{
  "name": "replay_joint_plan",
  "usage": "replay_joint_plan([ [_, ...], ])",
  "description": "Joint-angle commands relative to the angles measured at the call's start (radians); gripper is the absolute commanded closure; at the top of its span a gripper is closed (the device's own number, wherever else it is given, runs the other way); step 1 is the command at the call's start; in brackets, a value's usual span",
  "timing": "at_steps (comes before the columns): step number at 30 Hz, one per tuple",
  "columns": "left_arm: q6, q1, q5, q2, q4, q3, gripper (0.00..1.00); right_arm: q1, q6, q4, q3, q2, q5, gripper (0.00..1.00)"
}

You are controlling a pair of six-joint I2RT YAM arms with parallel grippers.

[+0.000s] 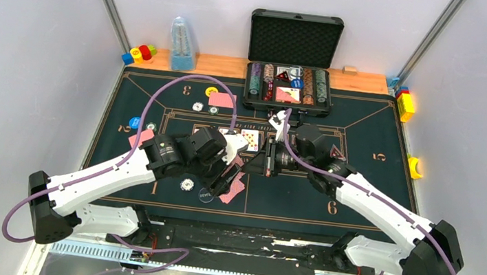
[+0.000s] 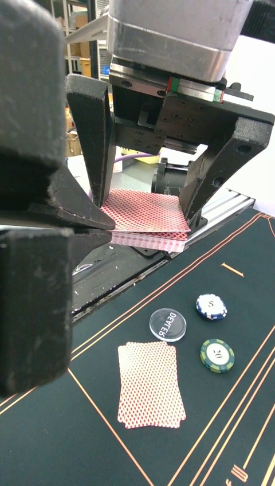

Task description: Distribute texas hold em gaming equipment

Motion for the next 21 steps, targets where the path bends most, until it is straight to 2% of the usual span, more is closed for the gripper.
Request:
replay_joint_plan([
  [1, 0.011, 0.000, -0.005, -0.029, -0.009, 0.009, 1.00, -0.024, -0.065, -0.055, 0.023, -0.049, 0.082, 1.00],
  [17, 0.011, 0.000, -0.005, -0.028, -0.009, 0.009, 1.00, -0.064, -0.187, -0.111, 0.035, -0.176, 0.116, 1.00],
  [21, 0.010, 0.000, -0.011, -0.027, -0.012, 0.009, 1.00, -0.069, -0.328, -0.141, 0.035, -0.217, 0.146, 1.00],
])
